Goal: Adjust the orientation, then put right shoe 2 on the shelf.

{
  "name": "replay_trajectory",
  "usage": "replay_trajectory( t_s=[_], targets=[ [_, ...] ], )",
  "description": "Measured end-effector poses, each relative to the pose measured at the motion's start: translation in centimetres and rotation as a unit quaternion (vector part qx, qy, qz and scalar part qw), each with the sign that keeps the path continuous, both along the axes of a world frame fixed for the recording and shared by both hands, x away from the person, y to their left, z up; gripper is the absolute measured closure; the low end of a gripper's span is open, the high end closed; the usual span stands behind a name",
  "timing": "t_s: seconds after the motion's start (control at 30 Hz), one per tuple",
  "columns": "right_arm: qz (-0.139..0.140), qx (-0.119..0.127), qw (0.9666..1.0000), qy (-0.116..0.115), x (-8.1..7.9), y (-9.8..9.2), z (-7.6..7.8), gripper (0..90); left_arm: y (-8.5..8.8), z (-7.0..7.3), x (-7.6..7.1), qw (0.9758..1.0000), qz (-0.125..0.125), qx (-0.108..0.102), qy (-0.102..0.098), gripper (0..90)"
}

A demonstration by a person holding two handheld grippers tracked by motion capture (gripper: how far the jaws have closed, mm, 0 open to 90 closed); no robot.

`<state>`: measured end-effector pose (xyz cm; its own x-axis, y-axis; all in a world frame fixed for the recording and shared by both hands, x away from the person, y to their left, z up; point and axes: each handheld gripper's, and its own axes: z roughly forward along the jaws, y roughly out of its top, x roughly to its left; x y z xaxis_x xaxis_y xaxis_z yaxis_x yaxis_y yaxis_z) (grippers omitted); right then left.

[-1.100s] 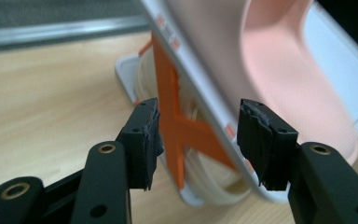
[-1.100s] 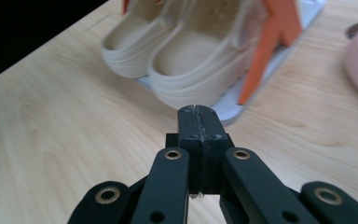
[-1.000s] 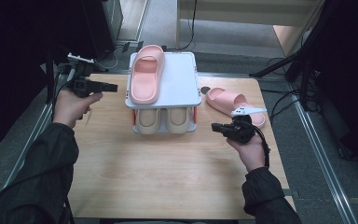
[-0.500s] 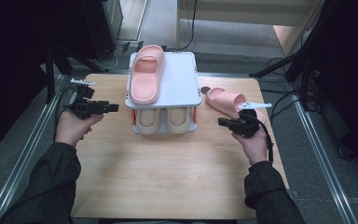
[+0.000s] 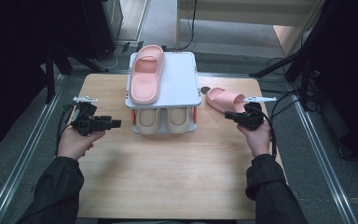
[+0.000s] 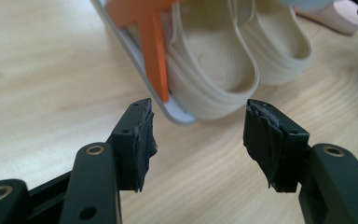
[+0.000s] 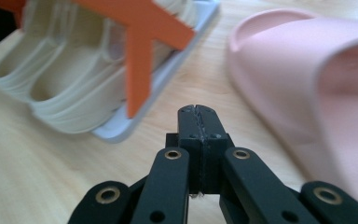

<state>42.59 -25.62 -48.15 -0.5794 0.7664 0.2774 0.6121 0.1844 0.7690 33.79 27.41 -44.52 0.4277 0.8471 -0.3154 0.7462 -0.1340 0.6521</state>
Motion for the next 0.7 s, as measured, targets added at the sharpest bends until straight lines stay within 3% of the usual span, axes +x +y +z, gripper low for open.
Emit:
replay_trajectory(
  t_s=[0.23, 0.37, 0.47, 0.6, 0.7],
  targets=[
    [-0.031, -0.001, 0.9995, 0.007, 1.5, -2.2, -0.6, 90.0, -0.3, -1.2, -1.3, 0.9998, 0.006, -0.007, -0.017, 42.9],
    [-0.049, 0.010, 0.9987, -0.001, 2.2, -3.2, -0.8, 90.0, -0.7, -2.0, -2.1, 0.9999, 0.002, -0.001, -0.013, 43.3],
    [-0.057, 0.000, 0.9984, 0.005, 2.8, -3.6, -1.0, 90.0, -0.8, -2.0, -2.5, 0.9998, 0.002, 0.001, -0.018, 43.3],
    [-0.070, -0.004, 0.9975, 0.002, 3.4, -4.2, -1.2, 90.0, -0.5, -1.6, -3.2, 0.9991, 0.011, -0.003, -0.040, 43.8],
    [-0.077, -0.017, 0.9969, -0.001, 3.9, -4.6, -1.2, 90.0, 0.0, -1.7, -3.7, 0.9995, 0.011, -0.005, -0.028, 43.8]
  ],
)
